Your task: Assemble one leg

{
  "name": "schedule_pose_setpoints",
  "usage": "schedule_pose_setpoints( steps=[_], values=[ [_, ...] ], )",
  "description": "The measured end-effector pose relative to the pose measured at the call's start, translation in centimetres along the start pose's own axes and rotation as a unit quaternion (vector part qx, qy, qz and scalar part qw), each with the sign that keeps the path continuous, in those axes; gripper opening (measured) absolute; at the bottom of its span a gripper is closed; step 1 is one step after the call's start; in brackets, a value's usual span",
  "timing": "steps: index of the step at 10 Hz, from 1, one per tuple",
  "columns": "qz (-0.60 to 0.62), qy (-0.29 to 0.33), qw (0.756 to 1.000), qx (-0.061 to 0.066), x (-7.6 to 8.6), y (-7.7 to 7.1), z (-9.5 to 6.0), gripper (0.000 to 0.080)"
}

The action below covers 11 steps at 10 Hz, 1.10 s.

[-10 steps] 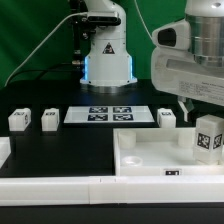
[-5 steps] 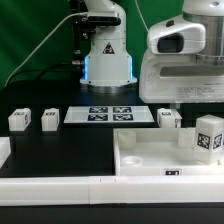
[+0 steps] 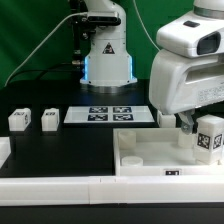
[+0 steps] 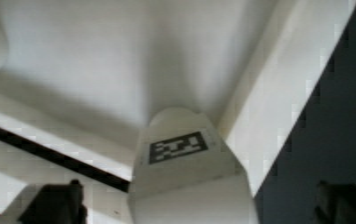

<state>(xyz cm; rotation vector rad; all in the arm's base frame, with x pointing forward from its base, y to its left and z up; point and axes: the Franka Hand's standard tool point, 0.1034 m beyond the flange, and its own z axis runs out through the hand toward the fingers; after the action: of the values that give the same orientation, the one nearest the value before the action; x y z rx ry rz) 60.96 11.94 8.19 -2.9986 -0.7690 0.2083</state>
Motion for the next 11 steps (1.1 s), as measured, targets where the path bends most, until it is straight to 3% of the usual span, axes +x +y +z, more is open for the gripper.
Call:
schedule_pose_setpoints(
  steps=[4,5,6,7,8,11],
  values=[
    [-0.008,0.0,1.0,0.003,-0.11,0.15,0.1,0.0649],
    [-0.008,0.0,1.0,0.003,-0.12,0.15,0.11,0.0519],
    [-0.008,0.0,1.0,0.003,-0.12,0.15,0.12,0.0519],
    [-0.008,0.0,1.0,0.003,-0.12,0.15,0.12,0.038],
    [-0.008,0.0,1.0,0.003,-0.13,0.19,0.11,0.0291],
    [0.006,0.0,1.0,0.003,-0.12,0.17,0.11,0.0292]
  ],
)
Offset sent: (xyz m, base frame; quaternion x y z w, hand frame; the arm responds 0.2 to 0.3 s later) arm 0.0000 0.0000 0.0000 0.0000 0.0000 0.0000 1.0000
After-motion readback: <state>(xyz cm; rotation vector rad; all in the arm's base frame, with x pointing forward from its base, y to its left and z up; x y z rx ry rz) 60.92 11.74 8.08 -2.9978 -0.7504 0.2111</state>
